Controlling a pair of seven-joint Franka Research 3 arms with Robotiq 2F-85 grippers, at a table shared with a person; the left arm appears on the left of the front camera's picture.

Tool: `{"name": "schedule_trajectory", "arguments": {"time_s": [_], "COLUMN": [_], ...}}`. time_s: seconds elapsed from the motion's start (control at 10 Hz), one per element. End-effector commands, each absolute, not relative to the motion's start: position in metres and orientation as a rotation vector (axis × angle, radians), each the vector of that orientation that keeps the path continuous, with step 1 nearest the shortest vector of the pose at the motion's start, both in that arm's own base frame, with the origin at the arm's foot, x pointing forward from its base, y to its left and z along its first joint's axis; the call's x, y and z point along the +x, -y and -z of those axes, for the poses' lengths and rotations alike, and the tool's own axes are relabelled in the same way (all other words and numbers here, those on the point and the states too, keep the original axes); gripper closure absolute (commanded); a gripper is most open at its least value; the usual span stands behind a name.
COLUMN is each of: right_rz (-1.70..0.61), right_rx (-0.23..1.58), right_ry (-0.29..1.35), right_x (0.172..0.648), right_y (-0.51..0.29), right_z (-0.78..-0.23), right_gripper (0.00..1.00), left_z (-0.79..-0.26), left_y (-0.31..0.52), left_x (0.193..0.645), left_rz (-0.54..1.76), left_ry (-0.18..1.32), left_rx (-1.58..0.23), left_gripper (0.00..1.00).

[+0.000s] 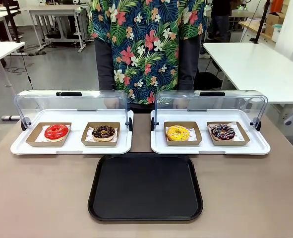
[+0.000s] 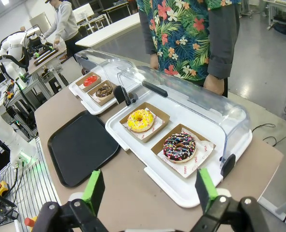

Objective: Move the fourth donut from the left to the tray.
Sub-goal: Pick up the Paper togo box containing the Donut indicated by the person and place it on the Handle tray.

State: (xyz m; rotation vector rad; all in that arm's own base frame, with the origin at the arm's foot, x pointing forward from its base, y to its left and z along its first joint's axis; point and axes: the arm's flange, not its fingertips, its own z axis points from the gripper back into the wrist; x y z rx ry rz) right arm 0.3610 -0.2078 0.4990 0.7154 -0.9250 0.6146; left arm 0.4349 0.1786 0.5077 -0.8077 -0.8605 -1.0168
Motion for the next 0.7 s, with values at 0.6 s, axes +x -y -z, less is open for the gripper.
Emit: {"name": "schedule_trajectory", "arguments": {"time_s": [0.6], "right_rz": [-0.629], "right_rx": [0.717], "right_ry": [0.955], "right_x": [0.3655], "right_y": [0.2095], "right_z": [-0.5017], "right_gripper": [0.0], "left_z": [-0.5083], "left_y": [-0.1788], "left_x": [0.435], "left_rz": [1.025], "left_ry": [0.851], "left_rx": [-0.798], "left_gripper": [0.0]}}
